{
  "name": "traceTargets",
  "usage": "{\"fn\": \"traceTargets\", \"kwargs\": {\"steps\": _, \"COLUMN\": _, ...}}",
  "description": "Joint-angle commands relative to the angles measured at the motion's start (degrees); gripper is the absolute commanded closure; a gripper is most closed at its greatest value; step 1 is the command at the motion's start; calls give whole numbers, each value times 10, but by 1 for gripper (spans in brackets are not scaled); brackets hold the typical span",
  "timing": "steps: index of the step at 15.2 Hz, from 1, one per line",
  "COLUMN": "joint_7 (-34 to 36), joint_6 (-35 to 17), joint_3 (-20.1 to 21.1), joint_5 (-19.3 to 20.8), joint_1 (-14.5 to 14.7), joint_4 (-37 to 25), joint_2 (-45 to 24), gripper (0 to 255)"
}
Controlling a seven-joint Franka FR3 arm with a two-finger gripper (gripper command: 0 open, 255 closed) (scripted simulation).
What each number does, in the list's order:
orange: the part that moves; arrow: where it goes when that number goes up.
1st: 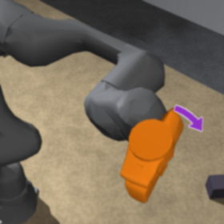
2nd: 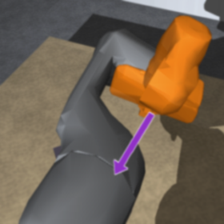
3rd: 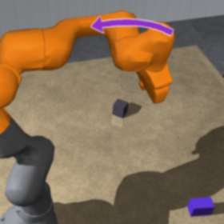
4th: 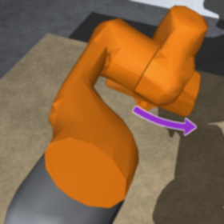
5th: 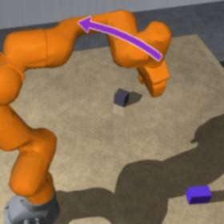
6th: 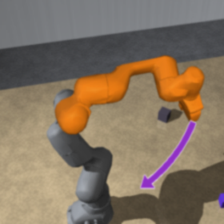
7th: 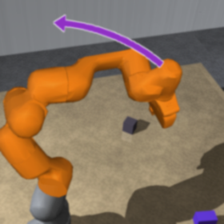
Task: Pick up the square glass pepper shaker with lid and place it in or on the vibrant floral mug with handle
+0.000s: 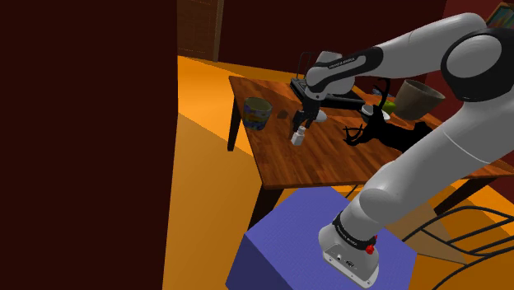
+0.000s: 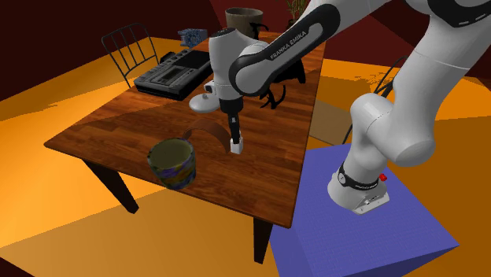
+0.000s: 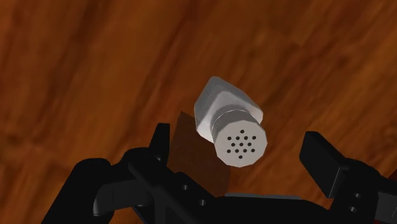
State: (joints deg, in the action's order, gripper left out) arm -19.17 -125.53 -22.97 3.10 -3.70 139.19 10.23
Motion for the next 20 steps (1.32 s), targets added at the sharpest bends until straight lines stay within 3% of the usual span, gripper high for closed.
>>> {"fn": "traceTargets", "kwargs": {"steps": 1, "joint_7": 0, "joint_6": -2, "joint_3": 0, "joint_5": 0, "joint_1": 0, "joint_4": 1, "joint_2": 0, "gripper": 0}}
{"fn": "traceTargets", "kwargs": {"steps": 5, "joint_7": 0, "joint_6": -2, "joint_3": 0, "joint_5": 0, "joint_1": 0, "joint_4": 1, "joint_2": 0, "gripper": 0}}
{"fn": "traceTargets", "kwargs": {"steps": 6, "joint_7": 0, "joint_6": -2, "joint_3": 0, "joint_5": 0, "joint_1": 0, "joint_4": 1, "joint_2": 0, "gripper": 255}}
{"fn": "traceTargets", "kwargs": {"steps": 15, "joint_7": 0, "joint_6": -2, "joint_3": 0, "joint_5": 0, "joint_1": 0, "joint_4": 1, "joint_2": 0, "gripper": 255}}
{"fn": "traceTargets", "kwargs": {"steps": 20, "joint_7": 7, "joint_6": 40, "joint_3": 4, "joint_5": 7, "joint_1": -1, "joint_4": -18, "joint_2": 23, "gripper": 255}}
